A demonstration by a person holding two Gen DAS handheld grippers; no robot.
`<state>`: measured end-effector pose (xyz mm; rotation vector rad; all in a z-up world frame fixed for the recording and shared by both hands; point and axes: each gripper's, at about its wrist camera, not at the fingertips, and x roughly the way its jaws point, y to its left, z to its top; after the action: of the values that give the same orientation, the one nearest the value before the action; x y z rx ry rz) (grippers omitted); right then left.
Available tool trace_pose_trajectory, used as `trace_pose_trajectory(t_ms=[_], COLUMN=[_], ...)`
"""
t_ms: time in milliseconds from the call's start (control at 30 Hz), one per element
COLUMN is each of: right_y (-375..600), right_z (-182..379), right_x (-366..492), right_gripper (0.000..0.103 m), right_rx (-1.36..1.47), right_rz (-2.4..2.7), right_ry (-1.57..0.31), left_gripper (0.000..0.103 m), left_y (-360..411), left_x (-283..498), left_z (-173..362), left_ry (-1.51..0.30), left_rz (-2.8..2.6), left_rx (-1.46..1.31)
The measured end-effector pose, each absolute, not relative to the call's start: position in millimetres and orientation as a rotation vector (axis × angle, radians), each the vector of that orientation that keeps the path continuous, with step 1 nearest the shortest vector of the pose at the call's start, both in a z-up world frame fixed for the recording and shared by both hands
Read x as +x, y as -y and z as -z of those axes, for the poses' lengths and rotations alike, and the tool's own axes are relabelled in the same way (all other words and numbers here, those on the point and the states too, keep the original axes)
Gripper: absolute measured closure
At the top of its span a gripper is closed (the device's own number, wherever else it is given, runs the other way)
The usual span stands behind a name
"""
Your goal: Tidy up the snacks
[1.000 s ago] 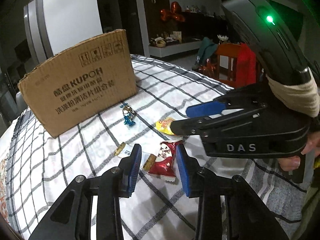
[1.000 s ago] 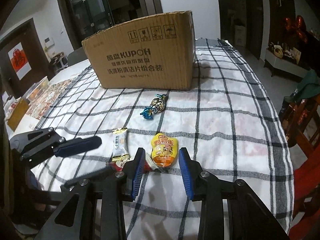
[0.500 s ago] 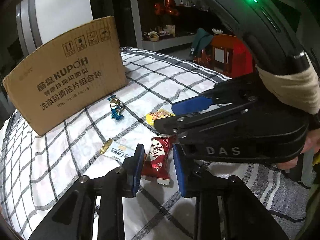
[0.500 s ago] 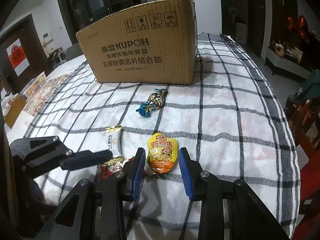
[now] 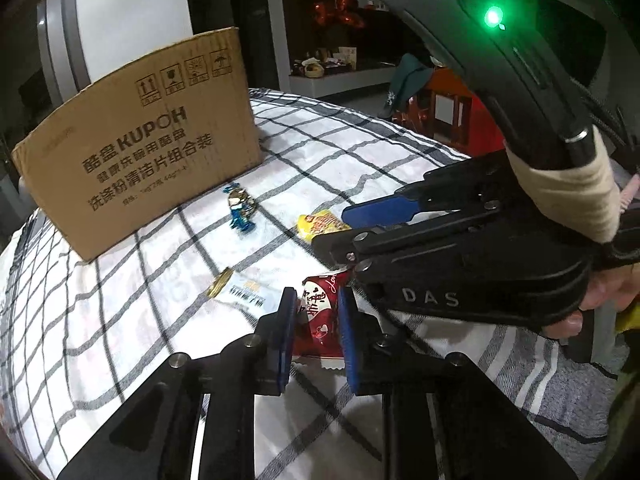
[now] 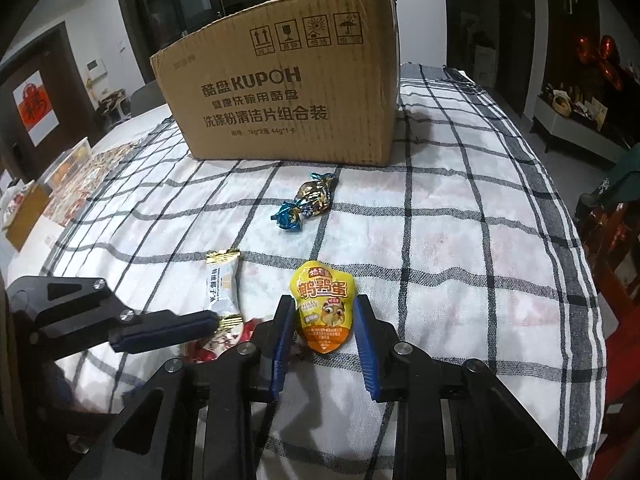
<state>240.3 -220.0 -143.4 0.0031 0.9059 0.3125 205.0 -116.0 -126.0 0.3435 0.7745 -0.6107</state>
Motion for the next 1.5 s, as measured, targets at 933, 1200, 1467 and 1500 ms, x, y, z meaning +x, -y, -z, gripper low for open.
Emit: trace_pose_trajectory(t_ms=[933, 1200, 1467, 1500], right_y=[214.0, 209.6, 197.9, 196.8], right_z=[93.0, 77.2, 98.2, 100.0], right_x=[212.9, 205.1, 195.5, 194.9], right_gripper=[0.073, 0.073, 0.073, 0.073], right_rx=[0.034, 0.032, 0.036, 0.037], right_rz=[-0.318, -0.321, -0.323, -0.326], right_ry=[-0.795, -0.759, -0.817, -0.822], left_gripper=[0.101, 0.100, 0.082, 0.078], left_y=[78.1, 68.3, 61.8, 60.6], left_x=[199.0, 194.9, 192.7, 191.9], left_z=[75.1, 66.3, 89.6, 91.4], left_ry=[-0.701, -0.685, -0.764, -0.769], left_rz=[0.494, 0.482, 0.526, 0.529], left_rx=[0.156, 0.128, 0.147, 0.142])
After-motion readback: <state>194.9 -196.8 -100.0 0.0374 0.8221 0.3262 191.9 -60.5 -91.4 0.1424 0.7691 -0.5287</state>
